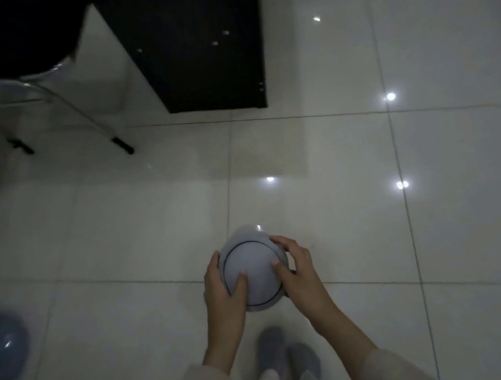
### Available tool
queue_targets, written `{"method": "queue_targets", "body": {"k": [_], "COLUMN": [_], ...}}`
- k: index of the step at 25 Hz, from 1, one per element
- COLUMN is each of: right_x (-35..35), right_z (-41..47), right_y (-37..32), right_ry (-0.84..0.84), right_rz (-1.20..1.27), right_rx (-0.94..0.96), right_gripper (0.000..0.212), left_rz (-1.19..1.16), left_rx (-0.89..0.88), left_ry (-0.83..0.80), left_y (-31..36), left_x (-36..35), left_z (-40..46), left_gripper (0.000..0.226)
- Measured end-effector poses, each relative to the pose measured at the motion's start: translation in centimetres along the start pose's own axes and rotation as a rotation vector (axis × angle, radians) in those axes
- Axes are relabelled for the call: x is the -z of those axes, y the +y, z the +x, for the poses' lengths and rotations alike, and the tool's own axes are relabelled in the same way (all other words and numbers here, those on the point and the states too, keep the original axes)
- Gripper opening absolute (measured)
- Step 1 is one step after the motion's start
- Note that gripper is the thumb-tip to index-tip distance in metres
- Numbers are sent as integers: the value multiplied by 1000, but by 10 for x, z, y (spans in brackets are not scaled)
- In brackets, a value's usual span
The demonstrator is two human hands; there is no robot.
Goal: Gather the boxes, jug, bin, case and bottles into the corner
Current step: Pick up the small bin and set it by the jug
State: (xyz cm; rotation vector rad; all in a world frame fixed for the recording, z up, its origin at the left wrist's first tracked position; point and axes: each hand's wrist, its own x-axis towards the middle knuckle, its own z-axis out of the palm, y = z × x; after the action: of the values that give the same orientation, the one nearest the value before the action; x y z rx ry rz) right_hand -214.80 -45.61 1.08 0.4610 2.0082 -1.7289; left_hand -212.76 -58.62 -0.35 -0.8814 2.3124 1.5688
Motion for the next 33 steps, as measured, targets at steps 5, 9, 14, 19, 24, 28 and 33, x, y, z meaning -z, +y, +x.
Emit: {"method": "queue_targets", "body": {"k": [5,9,14,19,24,28,33], "right_x": [-85,-168,-268,-357,-453,-529,-611], "right_z": [-18,-32,-60,-70,-50,-23,31], "right_y": [-51,-69,-71,-59,-35,-4,56], "right_ry": [-258,-477,-686,-836,-899,-880,-902], "right_rz": [-122,-213,-271,-369,-461,-533,-604], "right_rx": [83,107,123,134,96,66,60], "right_gripper": [34,33,32,34,33,36,36], "left_rz": [-144,-232,-342,-456,-558,-640,-631], "left_rx": [82,134,196,268,328,363,441], "left_ry": [253,461,641,720,685,672,713], "left_y": [-10,-37,-89,-150,-206,-260,-347], "left_x": [100,173,249,310,370,414,439], "left_z": [-26,-43,-65,-66,-32,11,84], "left_gripper": [61,63,67,74,96,115,84]}}
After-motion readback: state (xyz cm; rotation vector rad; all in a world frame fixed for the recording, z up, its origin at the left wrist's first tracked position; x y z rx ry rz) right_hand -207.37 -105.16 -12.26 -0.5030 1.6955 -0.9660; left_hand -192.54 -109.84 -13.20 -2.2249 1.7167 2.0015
